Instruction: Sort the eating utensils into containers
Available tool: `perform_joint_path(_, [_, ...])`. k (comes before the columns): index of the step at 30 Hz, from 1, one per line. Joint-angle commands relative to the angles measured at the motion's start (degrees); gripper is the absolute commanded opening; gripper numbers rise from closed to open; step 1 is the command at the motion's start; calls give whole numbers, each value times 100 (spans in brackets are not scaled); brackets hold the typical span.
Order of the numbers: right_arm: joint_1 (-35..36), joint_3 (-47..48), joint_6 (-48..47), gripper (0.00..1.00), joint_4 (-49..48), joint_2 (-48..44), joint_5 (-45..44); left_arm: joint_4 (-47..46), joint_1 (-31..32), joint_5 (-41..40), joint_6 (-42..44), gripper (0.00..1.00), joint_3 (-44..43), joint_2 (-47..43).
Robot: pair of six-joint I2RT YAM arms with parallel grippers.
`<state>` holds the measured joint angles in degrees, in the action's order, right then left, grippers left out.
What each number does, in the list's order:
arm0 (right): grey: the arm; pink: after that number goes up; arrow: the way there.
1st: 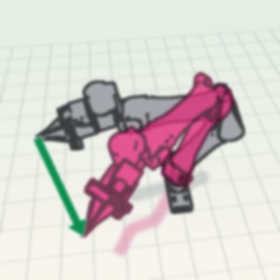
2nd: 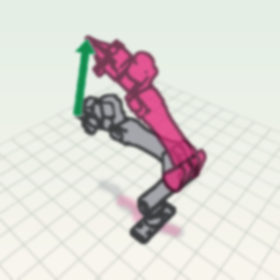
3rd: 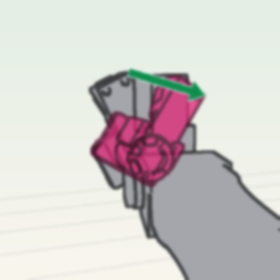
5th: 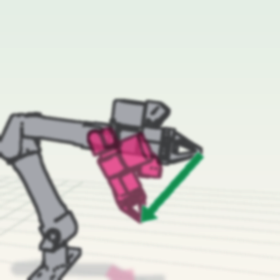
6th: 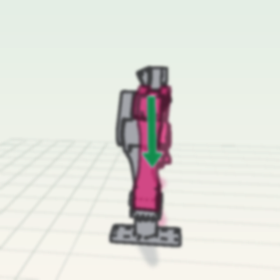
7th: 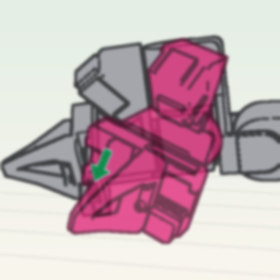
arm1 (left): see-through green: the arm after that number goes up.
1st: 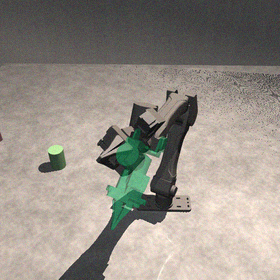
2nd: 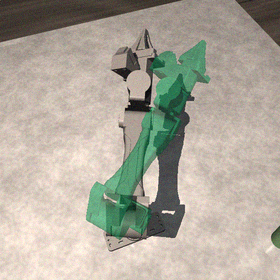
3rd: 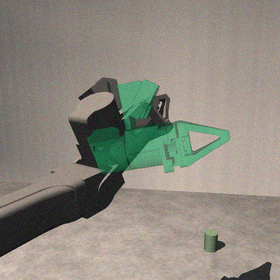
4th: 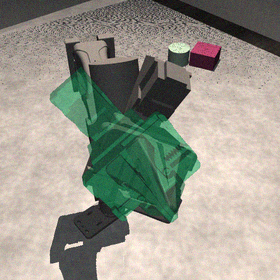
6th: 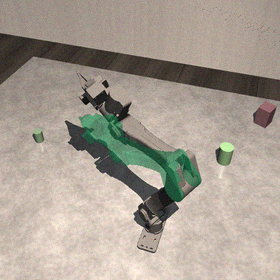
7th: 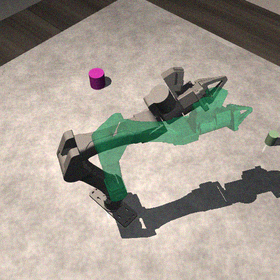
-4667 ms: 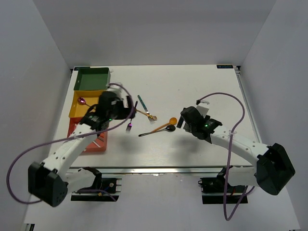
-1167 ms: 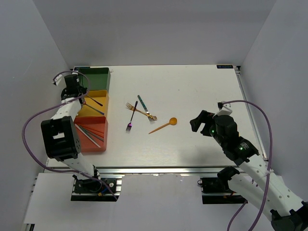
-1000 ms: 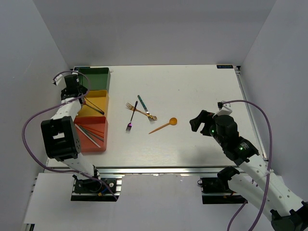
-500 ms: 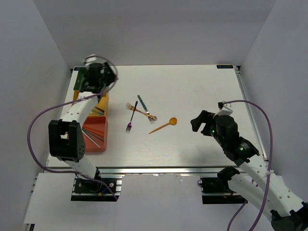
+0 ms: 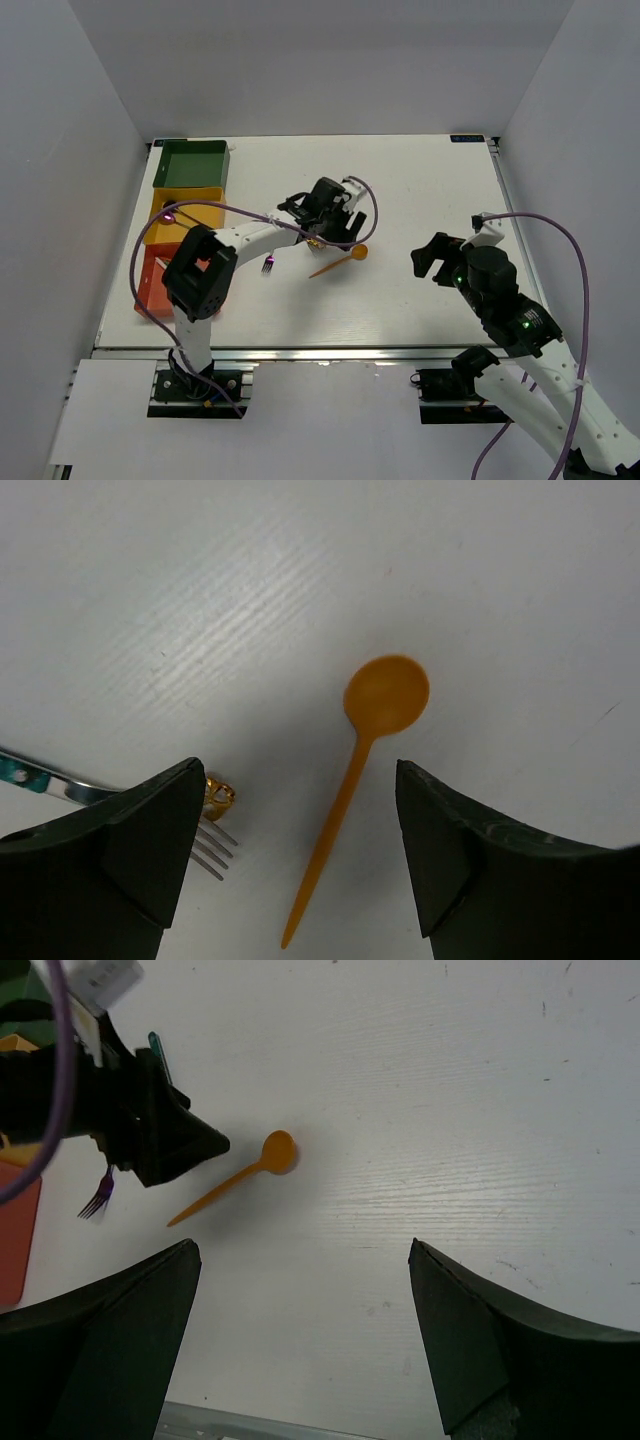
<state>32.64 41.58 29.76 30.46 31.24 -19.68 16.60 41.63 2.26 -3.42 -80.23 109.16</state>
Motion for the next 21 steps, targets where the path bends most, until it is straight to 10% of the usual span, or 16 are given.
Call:
perform_joint_path(1, [-12, 148, -242, 89, 110, -39, 96, 518, 81, 643, 498, 85, -221, 122])
perform_joint_path(13, [-12, 52, -339, 89, 39, 22, 166, 643, 531, 371, 685, 70, 42, 571])
perform_joint_path(21, [-12, 8, -313, 89, -31, 22, 228, 564, 750, 407, 448, 18, 393, 764])
